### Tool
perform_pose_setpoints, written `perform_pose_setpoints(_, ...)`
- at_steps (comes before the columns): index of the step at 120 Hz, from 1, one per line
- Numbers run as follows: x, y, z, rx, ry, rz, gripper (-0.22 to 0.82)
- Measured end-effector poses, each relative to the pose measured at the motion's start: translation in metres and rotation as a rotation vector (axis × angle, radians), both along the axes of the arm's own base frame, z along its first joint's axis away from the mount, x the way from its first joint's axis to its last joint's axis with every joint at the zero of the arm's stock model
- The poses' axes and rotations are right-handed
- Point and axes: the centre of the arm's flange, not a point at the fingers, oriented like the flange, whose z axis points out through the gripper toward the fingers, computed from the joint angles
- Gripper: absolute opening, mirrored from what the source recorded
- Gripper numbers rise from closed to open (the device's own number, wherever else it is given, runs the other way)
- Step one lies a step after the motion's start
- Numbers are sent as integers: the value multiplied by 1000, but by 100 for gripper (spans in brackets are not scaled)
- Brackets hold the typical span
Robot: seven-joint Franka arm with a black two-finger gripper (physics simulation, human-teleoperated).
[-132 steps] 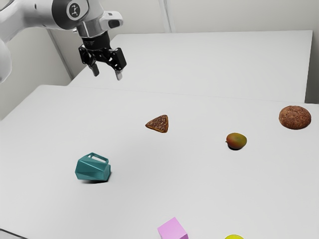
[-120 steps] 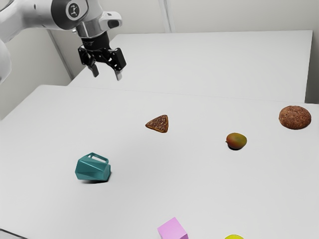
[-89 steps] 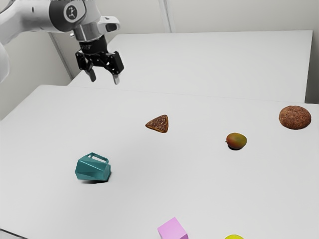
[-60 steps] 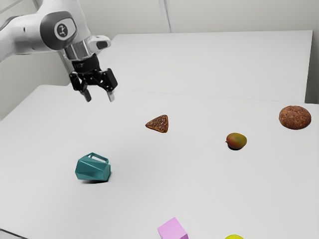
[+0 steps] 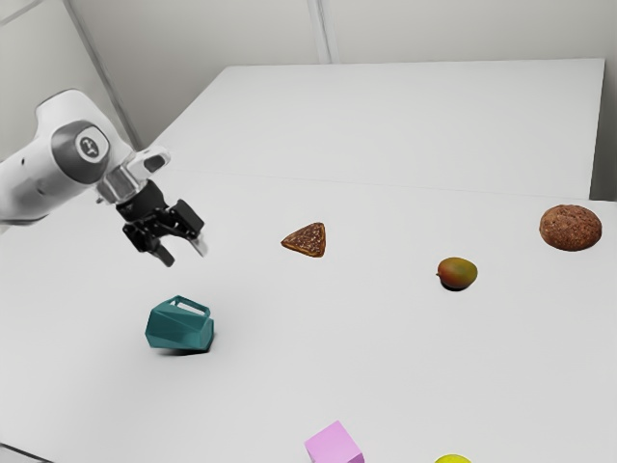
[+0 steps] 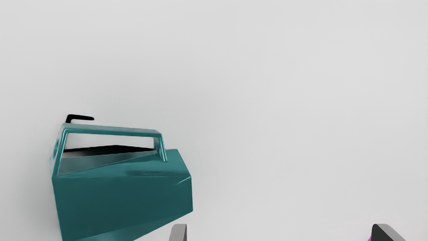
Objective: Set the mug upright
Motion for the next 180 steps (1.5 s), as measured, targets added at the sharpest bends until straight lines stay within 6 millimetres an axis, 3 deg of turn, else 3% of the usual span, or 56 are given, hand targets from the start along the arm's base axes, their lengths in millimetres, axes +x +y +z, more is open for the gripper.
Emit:
perform_pose_setpoints(65,-40,106,-80,-126,-125,-64,60)
perform_pose_setpoints(110,-64,157,-126,-215,-159,-128,60)
perform_pose_setpoints(121,-67,158,-131,-244,-173,-141,60)
perform_pose_setpoints(145,-57,131,-140,-337,-195,-207,60)
perform_pose_setpoints(163,-57,126,-145,-381,-210,-219,60)
perform_pose_setpoints(180,-58,123,-148,-406,-219,-234,47)
